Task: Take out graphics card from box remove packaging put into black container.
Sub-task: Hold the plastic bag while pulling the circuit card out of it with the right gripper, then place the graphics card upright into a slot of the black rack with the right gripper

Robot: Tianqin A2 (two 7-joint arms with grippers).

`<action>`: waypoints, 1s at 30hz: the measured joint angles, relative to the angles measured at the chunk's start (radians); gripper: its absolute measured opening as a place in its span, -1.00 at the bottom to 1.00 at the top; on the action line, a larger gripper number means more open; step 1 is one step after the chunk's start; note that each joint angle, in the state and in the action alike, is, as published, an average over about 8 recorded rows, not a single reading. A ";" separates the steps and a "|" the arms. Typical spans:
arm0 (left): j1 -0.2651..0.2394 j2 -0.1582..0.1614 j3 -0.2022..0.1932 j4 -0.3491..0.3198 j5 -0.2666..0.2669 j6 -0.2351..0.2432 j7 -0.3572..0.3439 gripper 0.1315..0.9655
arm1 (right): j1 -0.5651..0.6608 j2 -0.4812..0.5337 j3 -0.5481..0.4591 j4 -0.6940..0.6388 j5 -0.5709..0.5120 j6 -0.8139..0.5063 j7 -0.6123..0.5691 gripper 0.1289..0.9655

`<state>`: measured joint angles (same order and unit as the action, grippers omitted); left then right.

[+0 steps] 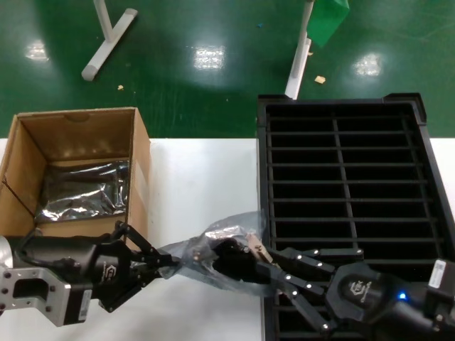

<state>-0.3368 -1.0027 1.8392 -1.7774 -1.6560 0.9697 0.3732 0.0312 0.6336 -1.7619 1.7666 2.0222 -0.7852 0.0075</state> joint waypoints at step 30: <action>0.173 0.027 -0.111 0.110 -0.146 -0.019 0.214 -0.98 | -0.294 0.231 0.485 0.229 0.143 -0.086 0.043 -0.83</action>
<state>-0.1636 -0.9761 1.7282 -1.6673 -1.8023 0.9509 0.5869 -0.2628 0.8649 -1.2765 1.9957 2.1647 -0.8710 0.0506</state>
